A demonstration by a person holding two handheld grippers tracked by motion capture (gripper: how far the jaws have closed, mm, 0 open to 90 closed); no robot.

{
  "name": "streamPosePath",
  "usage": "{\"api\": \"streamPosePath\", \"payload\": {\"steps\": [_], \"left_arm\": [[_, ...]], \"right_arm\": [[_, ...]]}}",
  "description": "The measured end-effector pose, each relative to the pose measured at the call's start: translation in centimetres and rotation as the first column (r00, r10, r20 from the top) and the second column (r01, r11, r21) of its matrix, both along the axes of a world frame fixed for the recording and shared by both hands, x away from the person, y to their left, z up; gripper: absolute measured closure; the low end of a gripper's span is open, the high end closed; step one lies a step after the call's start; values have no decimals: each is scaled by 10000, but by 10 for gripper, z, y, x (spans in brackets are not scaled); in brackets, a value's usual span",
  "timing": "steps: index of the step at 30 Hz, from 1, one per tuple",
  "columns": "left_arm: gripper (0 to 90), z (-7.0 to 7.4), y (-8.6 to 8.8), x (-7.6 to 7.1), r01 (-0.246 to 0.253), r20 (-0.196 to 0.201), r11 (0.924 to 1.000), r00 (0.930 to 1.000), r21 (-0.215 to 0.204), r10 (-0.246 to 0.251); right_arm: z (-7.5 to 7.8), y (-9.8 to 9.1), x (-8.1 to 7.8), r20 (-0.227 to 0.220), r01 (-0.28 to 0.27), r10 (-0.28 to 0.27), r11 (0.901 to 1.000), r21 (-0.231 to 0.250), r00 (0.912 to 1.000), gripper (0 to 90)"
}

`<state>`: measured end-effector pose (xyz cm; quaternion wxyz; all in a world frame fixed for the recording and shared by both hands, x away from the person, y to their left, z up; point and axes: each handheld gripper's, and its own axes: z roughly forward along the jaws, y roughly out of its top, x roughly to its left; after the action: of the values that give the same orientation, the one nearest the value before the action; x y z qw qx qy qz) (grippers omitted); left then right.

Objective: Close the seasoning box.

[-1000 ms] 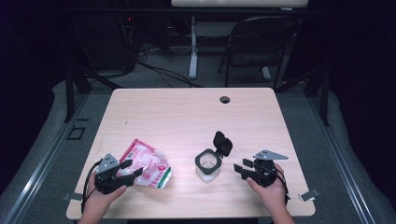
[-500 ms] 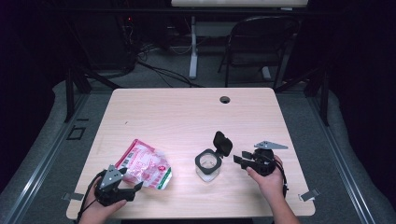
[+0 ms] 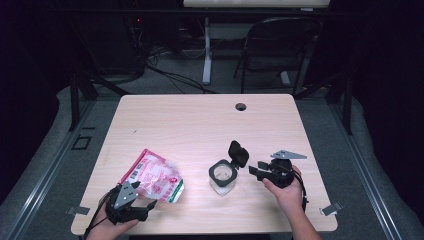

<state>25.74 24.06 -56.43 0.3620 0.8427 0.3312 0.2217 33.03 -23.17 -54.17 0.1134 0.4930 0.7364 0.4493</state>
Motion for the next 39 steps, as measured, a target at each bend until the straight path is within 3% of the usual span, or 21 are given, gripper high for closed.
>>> {"api": "streamPosePath", "payload": {"steps": [11, 17, 22, 27, 36, 39], "left_arm": [[166, -9, -11, 16, -181, 54, 9987, 9998, 476, 178], [255, -14, -17, 26, -100, 54, 9964, 9999, 845, 96], [363, -13, -20, 33, 159, -73, 9977, 9999, 658, -154], [431, -13, -24, 40, 40, -354, 9988, 9994, 484, -23], [628, -15, -17, 55, -756, -1078, 9968, 9915, -248, 725], [655, -15, -18, 58, -922, -1141, 9955, 9895, -233, 889]], "right_arm": [[-1, 1, -4, 41, -90, 90, 9999, -86, 10000, 511], [0, -5, -10, 69, 66, -65, 10000, -12, 10000, 511], [-2, -10, -18, 65, 222, -222, 9997, -29, 9997, 511], [-2, -17, -25, 117, 396, -396, 9992, -24, 9991, 510], [-2, -27, -34, 92, 668, -669, 9977, 91, 9977, 510], [-3, -29, -37, 82, 736, -736, 9973, 54, 9973, 510]]}}
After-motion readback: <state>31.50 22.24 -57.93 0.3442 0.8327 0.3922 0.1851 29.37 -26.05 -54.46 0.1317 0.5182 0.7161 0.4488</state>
